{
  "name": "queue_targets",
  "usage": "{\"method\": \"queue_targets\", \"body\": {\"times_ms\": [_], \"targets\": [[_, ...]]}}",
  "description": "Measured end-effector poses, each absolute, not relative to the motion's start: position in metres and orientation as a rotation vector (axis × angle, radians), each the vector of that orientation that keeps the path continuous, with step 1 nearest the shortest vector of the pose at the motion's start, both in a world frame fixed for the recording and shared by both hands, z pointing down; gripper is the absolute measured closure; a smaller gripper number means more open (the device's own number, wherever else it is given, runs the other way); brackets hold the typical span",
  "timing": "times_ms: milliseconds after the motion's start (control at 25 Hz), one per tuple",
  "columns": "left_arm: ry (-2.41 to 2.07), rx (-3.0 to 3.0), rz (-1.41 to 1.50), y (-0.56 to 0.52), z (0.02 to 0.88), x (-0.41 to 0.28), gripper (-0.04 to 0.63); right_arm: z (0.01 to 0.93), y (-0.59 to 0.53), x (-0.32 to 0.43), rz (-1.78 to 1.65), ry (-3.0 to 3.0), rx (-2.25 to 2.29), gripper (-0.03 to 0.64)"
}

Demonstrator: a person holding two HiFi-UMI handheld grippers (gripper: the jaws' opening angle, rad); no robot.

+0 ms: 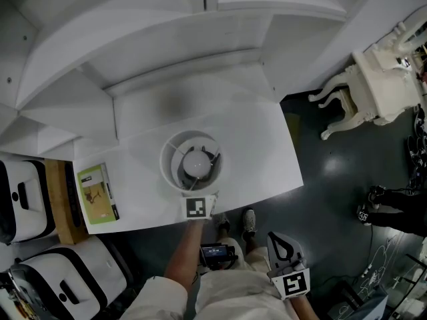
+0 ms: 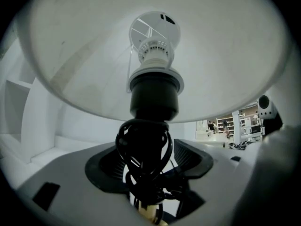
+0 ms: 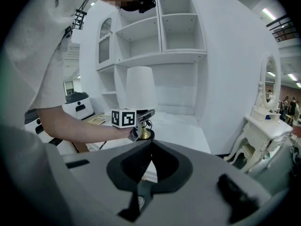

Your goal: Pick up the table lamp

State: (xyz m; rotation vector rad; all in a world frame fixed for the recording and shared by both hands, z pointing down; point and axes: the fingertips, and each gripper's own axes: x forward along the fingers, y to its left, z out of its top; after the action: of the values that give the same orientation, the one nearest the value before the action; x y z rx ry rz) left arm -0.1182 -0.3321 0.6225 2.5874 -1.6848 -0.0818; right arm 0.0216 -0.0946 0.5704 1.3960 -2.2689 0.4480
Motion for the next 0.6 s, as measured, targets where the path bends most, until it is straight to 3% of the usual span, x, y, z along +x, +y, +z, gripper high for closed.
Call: {"method": "queue_targets", "body": {"times_ms": [160, 360, 600], "targets": [[-1.669, 2.577, -0.134, -0.336, 0.617, -0.116, 0.313, 0.572, -0.093, 0.023, 0.451, -2.264, 1.395, 0.604], [-1.665, 2.558, -0.182, -0.339, 0.61, -0.112, 0.415, 0.573, -0.094, 0.026, 0.446, -2.258, 1.396, 0.604], [-1.642, 2.562, -0.16, -0.336, 0.608, -0.116, 0.417, 0.575, -0.093, 0.027, 0.459, -2.257, 1.39, 0.604]]}}
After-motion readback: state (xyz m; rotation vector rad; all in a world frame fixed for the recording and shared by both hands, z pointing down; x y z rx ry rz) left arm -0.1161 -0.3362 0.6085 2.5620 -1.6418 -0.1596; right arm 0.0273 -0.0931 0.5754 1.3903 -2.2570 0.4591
